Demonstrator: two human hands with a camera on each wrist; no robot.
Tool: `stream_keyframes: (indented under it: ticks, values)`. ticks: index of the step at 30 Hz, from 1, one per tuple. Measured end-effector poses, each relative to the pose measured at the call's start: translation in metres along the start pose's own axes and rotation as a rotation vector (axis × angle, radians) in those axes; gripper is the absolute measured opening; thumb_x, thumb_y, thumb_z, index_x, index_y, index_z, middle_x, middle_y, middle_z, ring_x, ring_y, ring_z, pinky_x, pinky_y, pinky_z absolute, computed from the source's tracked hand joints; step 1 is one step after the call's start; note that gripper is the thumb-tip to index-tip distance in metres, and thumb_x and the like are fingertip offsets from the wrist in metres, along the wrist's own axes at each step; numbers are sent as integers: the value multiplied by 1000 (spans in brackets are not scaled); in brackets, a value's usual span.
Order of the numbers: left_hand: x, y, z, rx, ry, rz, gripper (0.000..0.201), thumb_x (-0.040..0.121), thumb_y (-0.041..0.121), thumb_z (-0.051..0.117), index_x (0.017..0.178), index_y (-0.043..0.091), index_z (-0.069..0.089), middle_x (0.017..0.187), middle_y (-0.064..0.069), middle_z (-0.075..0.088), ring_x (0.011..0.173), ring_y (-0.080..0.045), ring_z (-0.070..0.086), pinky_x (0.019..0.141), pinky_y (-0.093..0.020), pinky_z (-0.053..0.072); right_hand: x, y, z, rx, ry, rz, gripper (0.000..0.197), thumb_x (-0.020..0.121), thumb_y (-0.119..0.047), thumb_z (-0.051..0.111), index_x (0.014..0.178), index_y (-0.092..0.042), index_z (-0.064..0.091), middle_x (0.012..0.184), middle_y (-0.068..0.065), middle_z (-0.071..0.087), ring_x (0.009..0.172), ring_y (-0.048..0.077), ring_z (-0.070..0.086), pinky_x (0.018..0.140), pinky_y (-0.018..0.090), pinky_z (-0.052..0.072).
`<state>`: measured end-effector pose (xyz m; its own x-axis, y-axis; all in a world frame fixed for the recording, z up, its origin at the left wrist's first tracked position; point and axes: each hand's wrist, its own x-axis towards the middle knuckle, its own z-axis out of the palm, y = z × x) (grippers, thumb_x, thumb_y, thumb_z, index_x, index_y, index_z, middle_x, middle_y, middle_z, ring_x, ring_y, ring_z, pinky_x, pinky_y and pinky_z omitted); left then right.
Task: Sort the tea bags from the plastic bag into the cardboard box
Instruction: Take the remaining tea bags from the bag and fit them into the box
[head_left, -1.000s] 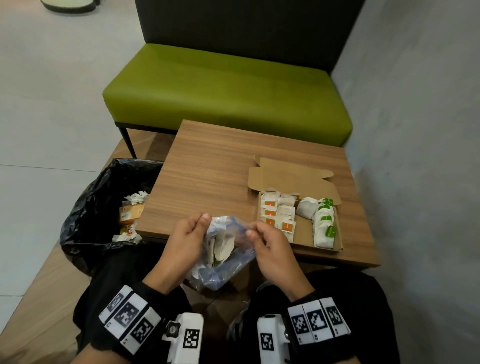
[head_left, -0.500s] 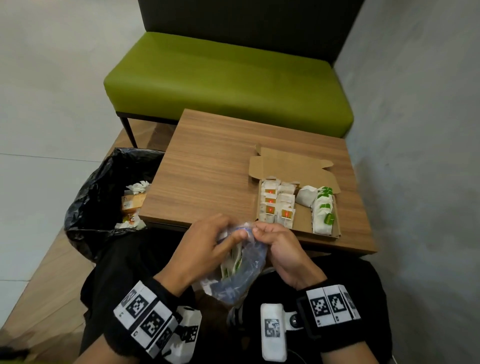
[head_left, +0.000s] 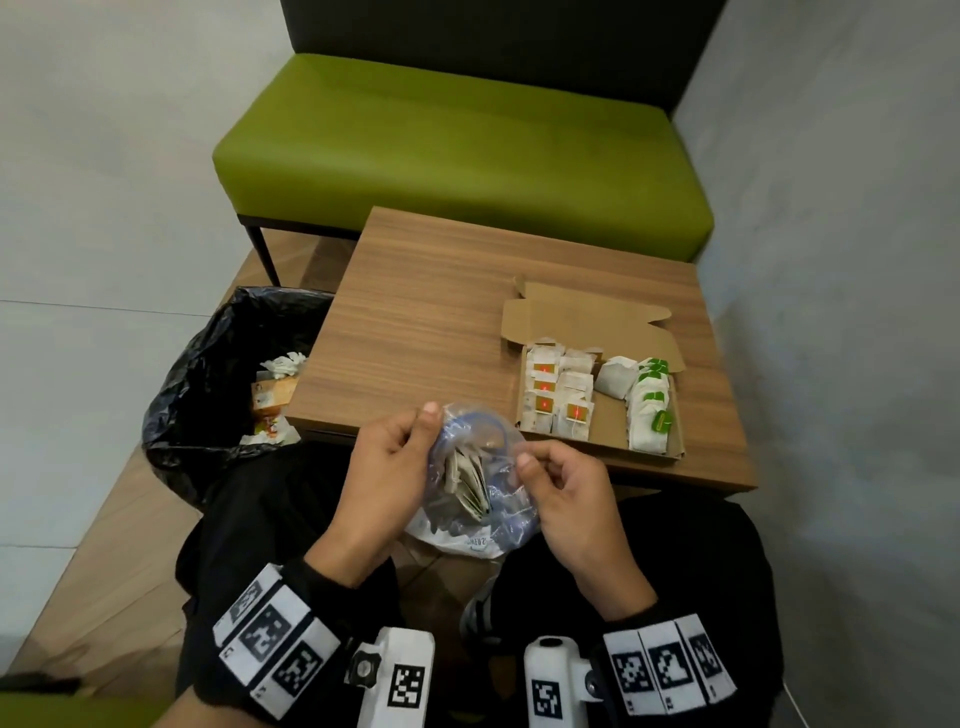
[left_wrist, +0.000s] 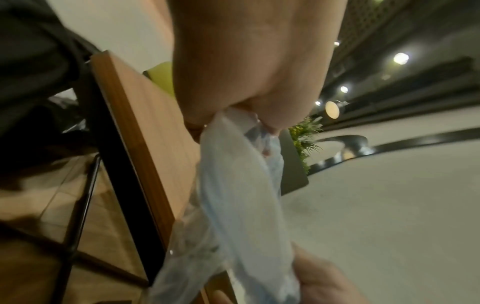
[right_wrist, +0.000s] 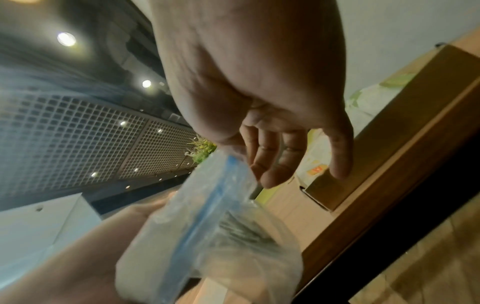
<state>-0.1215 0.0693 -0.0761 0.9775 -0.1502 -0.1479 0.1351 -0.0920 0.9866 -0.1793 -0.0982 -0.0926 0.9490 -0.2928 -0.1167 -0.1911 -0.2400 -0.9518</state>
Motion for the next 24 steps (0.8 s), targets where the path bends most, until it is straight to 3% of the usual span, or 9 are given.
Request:
stream_keyframes:
  ticks: [2,5,8,10,12,15,16,19,24]
  values:
    - [-4,5,2,-136,-74,-102,50,103,34,42,86,-1,73,82,-16,76,77,-31,74,73,-36,59,0,3,-4,-20,-36,34,26,100,-10,55,83,-22,70,74,-2,69,75,13,65,76,39,54]
    - [-3,6,0,-250,-116,-246,50,104,33,42,85,0,75,87,-20,75,80,-31,74,75,-35,59,-1,2,-13,162,-99,162,28,102,-6,49,83,-5,70,79,20,69,76,27,64,75,48,55]
    - [-1,3,-3,-110,-117,-370,54,104,34,43,76,-1,73,72,-17,73,62,-21,70,59,-24,53,0,-6,-26,405,-222,316,42,102,-3,44,71,-12,71,70,9,68,66,19,66,66,32,54]
    - [-1,-2,-3,152,-125,-291,56,104,34,42,72,-3,69,62,-16,68,52,-17,63,51,-28,52,1,-5,-30,343,-240,339,41,103,-3,42,71,-10,66,64,4,65,59,12,61,63,27,51]
    - [-2,-3,-2,446,-90,-87,51,103,37,44,76,-1,64,70,-18,65,55,-17,59,62,-39,54,3,-1,-30,190,-238,315,42,103,-4,42,67,-14,60,62,2,58,57,11,53,60,26,44]
    - [-8,6,1,612,-95,129,20,96,44,54,103,29,64,98,10,61,80,-1,58,68,-12,43,1,5,-27,59,-270,275,37,103,-7,45,70,-15,59,70,8,55,66,19,47,66,31,39]
    - [-11,9,3,616,-159,166,18,94,45,57,107,35,63,99,16,59,85,1,57,72,-11,42,0,6,-26,59,-290,256,33,103,-8,46,73,-13,60,72,10,54,68,20,46,67,32,39]
    - [-21,5,8,643,-286,211,13,91,43,62,92,33,70,85,16,66,84,2,59,74,-21,48,-3,7,-29,131,-351,225,28,103,-8,46,78,-9,59,68,6,51,64,19,44,63,30,37]
    - [-25,-9,13,608,-139,165,32,94,41,60,65,27,61,56,9,58,55,-4,55,54,-25,43,-8,6,-25,166,-305,196,21,102,-16,52,95,-6,69,85,11,68,77,27,61,75,36,49]
